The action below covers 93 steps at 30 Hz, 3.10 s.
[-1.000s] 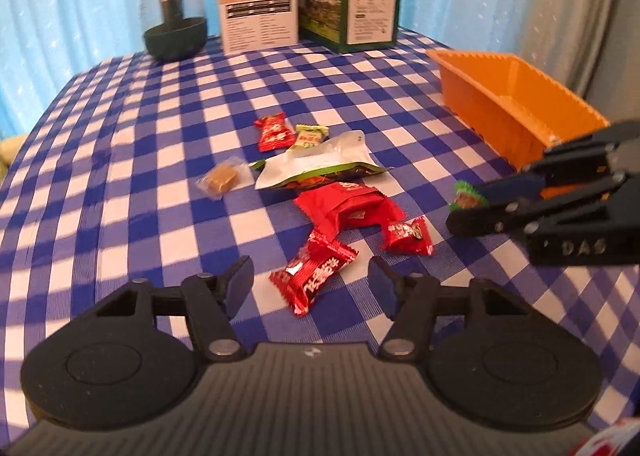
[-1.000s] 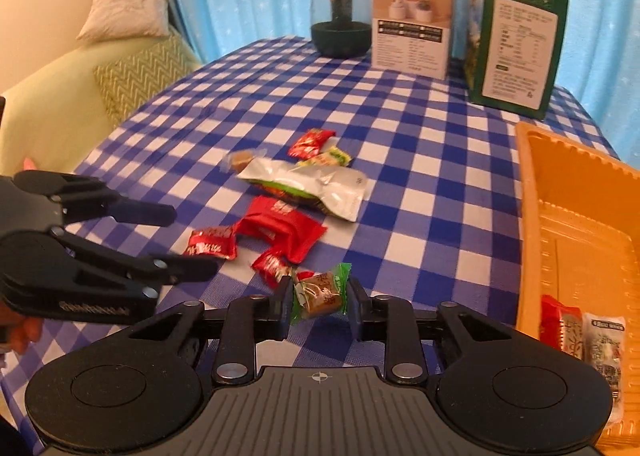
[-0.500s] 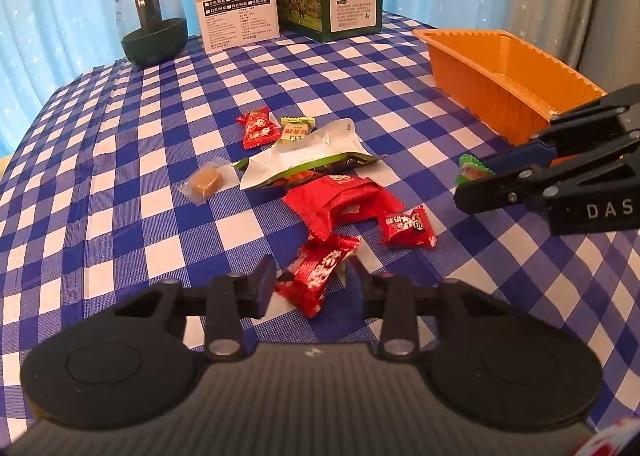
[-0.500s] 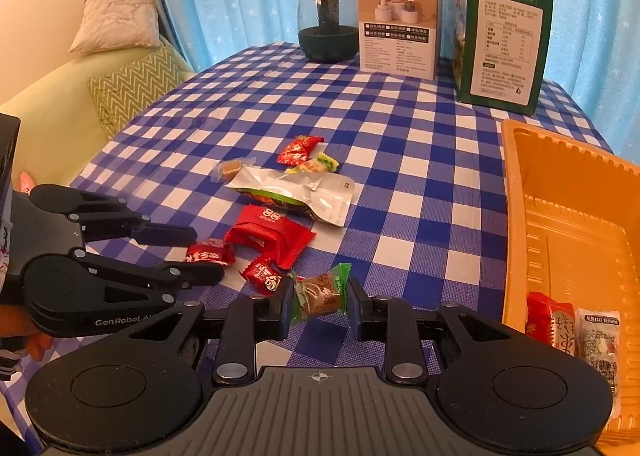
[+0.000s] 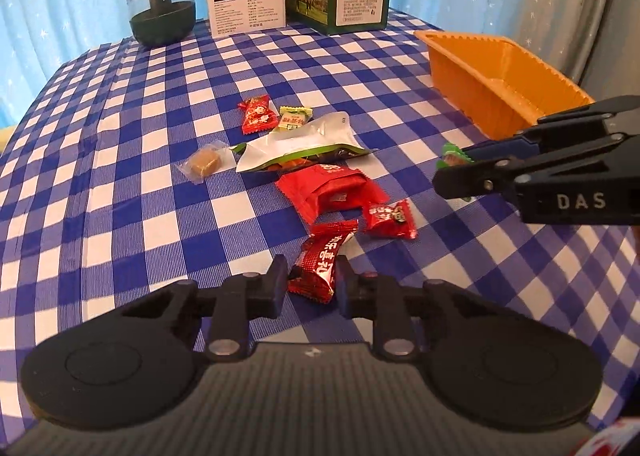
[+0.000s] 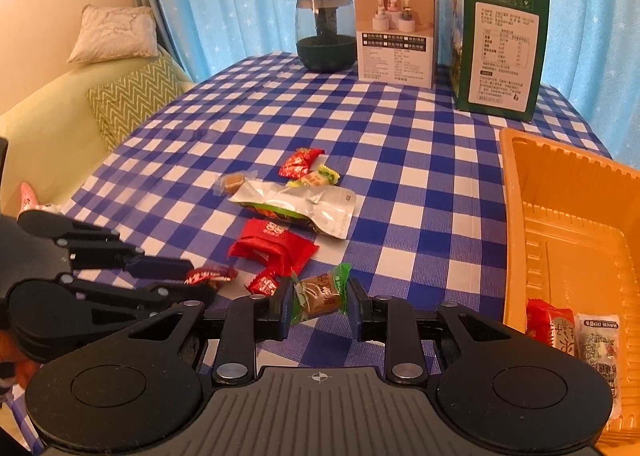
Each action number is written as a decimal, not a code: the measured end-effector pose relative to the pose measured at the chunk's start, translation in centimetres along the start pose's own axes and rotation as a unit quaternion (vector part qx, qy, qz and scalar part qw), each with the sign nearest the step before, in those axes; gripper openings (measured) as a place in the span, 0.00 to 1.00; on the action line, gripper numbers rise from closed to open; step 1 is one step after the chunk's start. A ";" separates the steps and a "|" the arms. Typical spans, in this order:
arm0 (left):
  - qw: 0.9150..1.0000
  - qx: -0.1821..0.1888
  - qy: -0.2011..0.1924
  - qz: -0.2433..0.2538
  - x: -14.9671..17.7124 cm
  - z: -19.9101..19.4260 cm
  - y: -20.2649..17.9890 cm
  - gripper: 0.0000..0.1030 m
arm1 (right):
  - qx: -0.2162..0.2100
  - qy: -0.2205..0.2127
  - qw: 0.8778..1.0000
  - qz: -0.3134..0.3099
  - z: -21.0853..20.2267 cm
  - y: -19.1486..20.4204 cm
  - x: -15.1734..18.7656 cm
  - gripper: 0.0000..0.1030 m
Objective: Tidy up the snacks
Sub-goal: 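Hold the green-wrapped candy in the right tool while the left tool grasps a red-wrapped candy, then carry the green candy in the right tool while the left carries the red candy over the tray, then open the right tool to drop the green candy while the left drops the red candy into the tray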
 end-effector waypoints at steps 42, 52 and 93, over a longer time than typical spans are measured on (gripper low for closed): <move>0.984 0.149 -0.086 -0.036 -9.9 -2.0 -15.9 0.19 | 0.180 -0.108 0.962 0.177 -13.5 -15.7 2.5 0.27; 0.983 0.166 -0.073 -0.024 -10.2 0.1 -19.0 0.21 | 0.191 -0.099 0.954 0.209 -13.7 -17.6 3.4 0.27; 0.987 0.120 -0.093 -0.052 -9.6 -1.5 -15.0 0.30 | 0.172 -0.090 0.956 0.221 -12.5 -16.6 2.9 0.60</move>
Point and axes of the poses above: each gripper's, at about its wrist camera, not at the fingertips, and z roughly the way its jaws point, y to its left, x to its underside, the point moved 6 cm from there along z, roughly the way its jaws point, and after that the axes turned 3 degrees about y, right-handed, at the moved point
